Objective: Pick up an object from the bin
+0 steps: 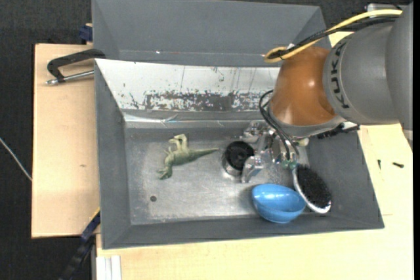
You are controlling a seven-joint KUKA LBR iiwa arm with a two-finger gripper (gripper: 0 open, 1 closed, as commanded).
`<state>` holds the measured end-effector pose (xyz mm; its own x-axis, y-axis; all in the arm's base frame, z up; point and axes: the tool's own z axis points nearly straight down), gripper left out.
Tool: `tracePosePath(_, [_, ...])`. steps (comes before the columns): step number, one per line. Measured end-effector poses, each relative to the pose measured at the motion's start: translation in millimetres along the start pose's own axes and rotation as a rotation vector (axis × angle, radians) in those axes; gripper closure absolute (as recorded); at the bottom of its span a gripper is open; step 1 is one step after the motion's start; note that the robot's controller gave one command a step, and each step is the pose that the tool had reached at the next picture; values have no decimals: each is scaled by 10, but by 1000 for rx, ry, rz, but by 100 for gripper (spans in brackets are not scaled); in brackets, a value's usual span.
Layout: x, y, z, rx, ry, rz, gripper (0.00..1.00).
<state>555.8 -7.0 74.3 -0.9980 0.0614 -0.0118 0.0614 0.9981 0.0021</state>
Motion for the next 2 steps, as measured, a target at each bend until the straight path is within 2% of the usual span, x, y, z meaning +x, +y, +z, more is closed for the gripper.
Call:
tracePosePath(1, [-227, -347, -1243, 2, 1, -385, 100])
tracePosePath(2, [-149, -335, -2265, 2, -2, -603, 100])
